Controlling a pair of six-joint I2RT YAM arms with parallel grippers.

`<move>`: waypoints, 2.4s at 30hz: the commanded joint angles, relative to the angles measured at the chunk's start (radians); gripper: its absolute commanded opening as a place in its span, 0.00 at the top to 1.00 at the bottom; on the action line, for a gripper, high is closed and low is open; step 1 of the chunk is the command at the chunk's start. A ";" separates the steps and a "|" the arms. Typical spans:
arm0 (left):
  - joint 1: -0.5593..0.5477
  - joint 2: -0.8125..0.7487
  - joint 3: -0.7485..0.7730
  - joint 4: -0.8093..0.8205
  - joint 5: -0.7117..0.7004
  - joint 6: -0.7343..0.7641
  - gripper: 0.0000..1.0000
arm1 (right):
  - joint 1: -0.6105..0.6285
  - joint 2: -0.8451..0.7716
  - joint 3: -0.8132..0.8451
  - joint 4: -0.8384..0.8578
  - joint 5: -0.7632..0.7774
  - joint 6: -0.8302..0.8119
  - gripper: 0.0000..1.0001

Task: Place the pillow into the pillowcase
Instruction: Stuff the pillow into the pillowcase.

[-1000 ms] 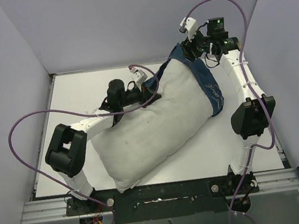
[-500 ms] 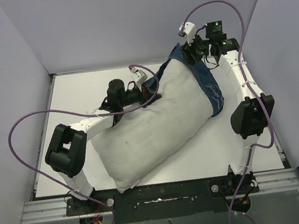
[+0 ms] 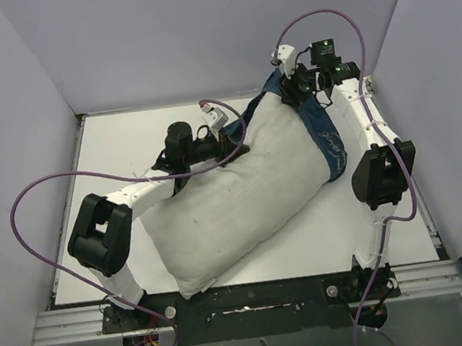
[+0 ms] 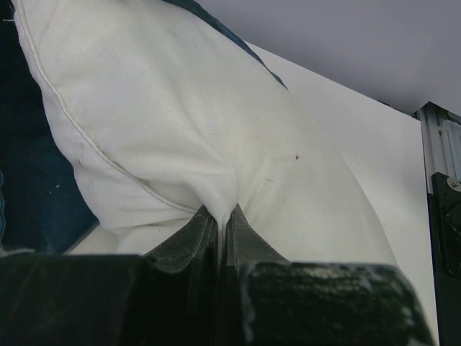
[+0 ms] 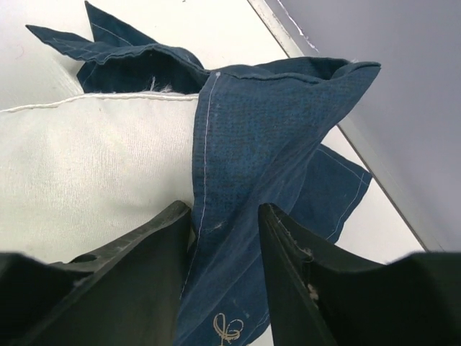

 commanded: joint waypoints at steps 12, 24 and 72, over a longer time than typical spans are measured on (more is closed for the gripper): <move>-0.018 -0.066 0.061 -0.057 0.090 0.054 1.00 | 0.010 0.004 0.134 0.037 0.014 -0.055 1.00; 0.008 -0.014 0.201 -0.076 0.060 0.013 0.85 | 0.053 -0.182 -0.010 0.243 -0.464 0.304 1.00; -0.037 0.732 0.943 0.724 0.007 -0.391 1.00 | 0.197 -0.224 0.017 0.338 -0.518 0.532 1.00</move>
